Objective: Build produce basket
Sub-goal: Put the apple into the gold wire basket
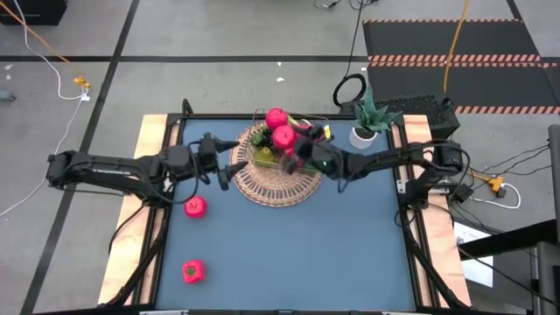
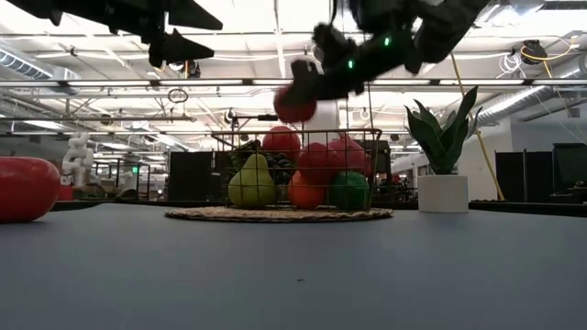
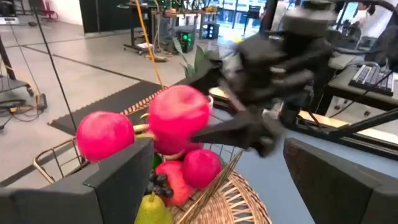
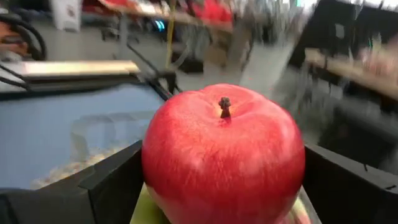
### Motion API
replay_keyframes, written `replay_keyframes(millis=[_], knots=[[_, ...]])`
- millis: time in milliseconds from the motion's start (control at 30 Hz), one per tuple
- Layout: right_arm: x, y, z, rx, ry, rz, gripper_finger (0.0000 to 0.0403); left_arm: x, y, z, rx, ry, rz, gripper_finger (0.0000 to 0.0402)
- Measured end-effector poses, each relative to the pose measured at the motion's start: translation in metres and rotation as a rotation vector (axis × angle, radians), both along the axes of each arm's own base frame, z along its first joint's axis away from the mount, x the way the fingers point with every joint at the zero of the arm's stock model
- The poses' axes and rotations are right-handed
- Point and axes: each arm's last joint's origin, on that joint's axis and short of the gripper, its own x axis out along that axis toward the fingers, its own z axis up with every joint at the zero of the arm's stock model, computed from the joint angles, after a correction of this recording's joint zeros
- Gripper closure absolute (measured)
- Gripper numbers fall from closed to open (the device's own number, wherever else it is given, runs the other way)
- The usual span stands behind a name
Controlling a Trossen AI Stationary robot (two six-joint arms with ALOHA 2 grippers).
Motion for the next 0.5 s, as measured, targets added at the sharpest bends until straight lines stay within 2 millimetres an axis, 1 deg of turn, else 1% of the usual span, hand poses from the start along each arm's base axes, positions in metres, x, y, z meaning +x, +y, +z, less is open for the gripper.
replay_keyframes(millis=[67,167,300,500], knots=[[-0.003,-0.012,-0.005,0.067,0.002,-0.028,0.0030,0.001,0.000,-0.002,-0.001,0.016,0.000,0.0044],[-0.006,-0.020,-0.007,0.123,0.006,-0.001,0.0020,0.001,0.000,-0.001,-0.001,0.007,0.002,0.0044],[-0.005,-0.021,-0.009,0.176,0.010,0.096,0.0007,0.001,0.000,-0.001,-0.001,0.009,0.002,0.0044],[-0.006,-0.019,-0.005,0.172,-0.003,0.098,0.0005,0.001,-0.001,-0.002,-0.006,0.009,-0.001,0.0044]])
